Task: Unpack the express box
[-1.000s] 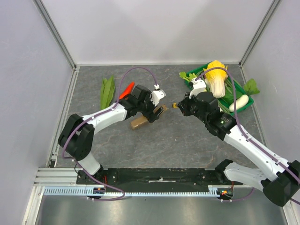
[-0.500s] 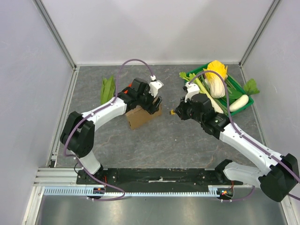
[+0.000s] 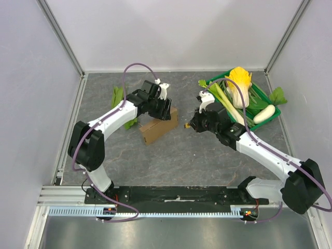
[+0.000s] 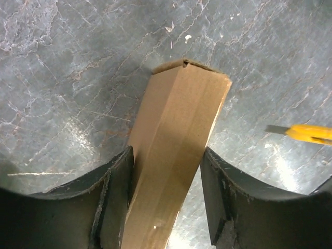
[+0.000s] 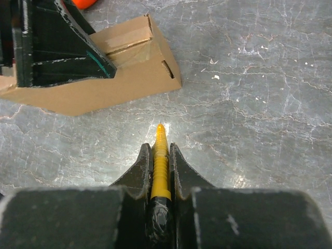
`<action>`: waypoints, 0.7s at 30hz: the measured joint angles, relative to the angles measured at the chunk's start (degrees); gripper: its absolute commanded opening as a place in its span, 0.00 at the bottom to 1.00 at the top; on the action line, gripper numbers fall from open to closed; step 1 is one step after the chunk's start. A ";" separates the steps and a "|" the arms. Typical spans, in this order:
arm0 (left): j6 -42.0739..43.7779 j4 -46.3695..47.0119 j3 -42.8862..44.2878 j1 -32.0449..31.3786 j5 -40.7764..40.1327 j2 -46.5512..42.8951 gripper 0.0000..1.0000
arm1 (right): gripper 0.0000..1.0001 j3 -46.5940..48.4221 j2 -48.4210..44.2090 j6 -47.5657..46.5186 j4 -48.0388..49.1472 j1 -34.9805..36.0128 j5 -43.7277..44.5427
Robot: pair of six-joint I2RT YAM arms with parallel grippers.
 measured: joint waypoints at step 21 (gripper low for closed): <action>-15.58 -5.46 3.06 0.02 -1.53 0.00 0.97 | 0.00 3.02 16.61 3.19 16.92 0.00 -1.36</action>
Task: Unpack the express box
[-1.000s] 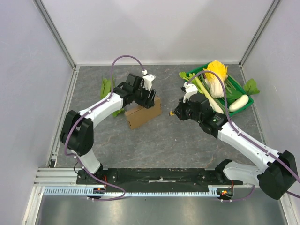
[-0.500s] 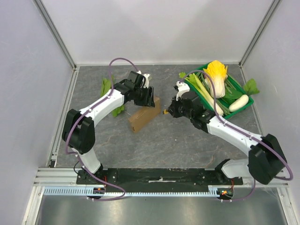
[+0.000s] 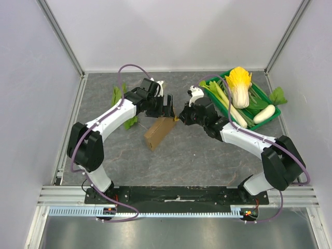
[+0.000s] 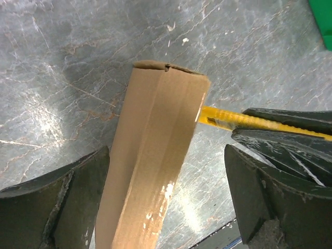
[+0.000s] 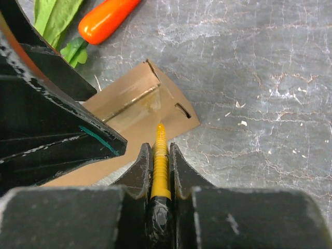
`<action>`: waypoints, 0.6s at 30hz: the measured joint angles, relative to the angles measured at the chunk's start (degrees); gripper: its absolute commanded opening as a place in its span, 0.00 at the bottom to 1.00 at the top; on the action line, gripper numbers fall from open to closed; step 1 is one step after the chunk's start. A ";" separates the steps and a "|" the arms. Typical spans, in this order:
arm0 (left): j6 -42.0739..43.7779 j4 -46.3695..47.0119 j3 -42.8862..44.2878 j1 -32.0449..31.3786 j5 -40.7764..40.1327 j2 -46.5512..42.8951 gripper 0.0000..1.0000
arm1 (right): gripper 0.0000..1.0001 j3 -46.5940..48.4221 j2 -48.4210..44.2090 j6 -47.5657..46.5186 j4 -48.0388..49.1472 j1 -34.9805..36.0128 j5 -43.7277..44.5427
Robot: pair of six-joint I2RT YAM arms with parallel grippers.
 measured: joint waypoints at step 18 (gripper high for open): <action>-4.90 8.72 -17.77 13.20 -0.07 -15.50 0.61 | 0.00 1.75 0.00 0.70 -0.52 0.15 0.07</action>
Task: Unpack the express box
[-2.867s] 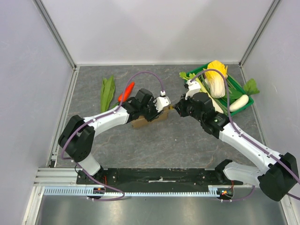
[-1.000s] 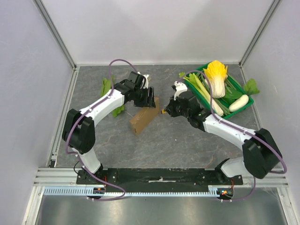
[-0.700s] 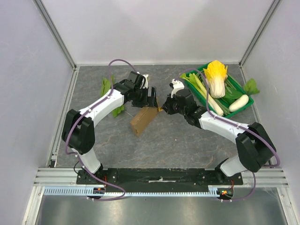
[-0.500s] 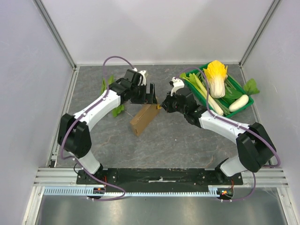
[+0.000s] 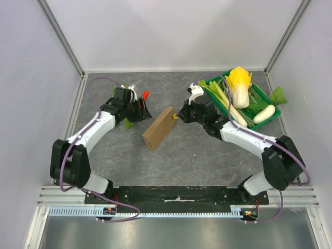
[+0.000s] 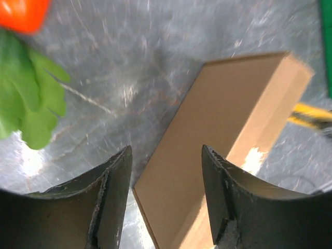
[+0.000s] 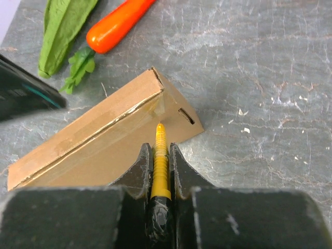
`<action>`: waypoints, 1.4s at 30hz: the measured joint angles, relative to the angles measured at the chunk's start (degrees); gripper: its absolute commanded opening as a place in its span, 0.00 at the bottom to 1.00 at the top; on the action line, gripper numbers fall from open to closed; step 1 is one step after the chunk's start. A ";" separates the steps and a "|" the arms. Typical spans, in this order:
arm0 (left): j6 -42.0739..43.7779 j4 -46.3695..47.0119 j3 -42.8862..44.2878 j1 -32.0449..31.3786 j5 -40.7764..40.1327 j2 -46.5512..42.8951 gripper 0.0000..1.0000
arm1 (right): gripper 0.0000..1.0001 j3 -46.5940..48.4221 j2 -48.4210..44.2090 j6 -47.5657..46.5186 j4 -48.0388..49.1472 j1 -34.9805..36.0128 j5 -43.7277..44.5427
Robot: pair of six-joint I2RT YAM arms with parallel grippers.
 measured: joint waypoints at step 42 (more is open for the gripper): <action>-2.32 10.73 -3.48 -0.28 20.76 8.81 0.57 | 0.00 16.79 10.25 -5.64 -7.96 1.36 0.90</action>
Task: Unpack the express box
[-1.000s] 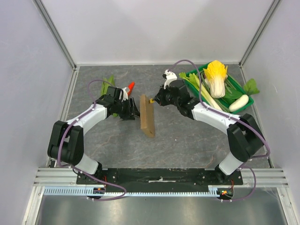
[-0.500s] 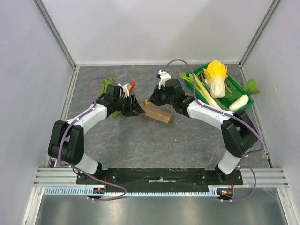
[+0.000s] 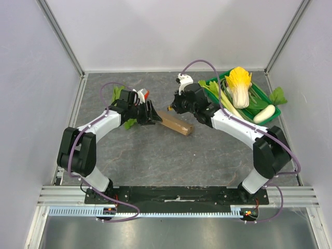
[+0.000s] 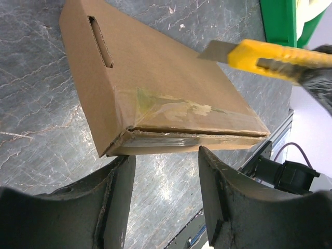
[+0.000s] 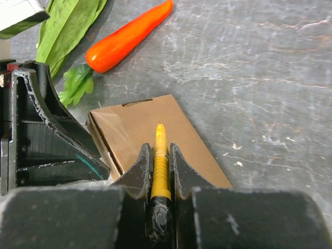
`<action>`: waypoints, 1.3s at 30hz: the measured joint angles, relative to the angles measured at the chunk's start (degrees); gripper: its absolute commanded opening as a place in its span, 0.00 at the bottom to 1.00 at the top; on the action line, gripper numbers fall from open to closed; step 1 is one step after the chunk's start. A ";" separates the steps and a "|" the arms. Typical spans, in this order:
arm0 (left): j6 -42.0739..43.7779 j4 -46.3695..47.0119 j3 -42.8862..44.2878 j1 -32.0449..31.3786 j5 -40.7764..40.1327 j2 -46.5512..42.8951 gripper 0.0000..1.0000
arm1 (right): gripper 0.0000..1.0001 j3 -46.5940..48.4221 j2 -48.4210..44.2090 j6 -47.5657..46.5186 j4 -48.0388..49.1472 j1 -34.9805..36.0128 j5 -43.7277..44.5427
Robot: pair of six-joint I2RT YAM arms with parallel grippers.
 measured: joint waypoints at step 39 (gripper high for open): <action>-2.25 -0.81 9.51 -0.07 1.46 6.75 0.57 | 0.00 -8.11 -13.60 -10.01 -7.43 7.23 -4.31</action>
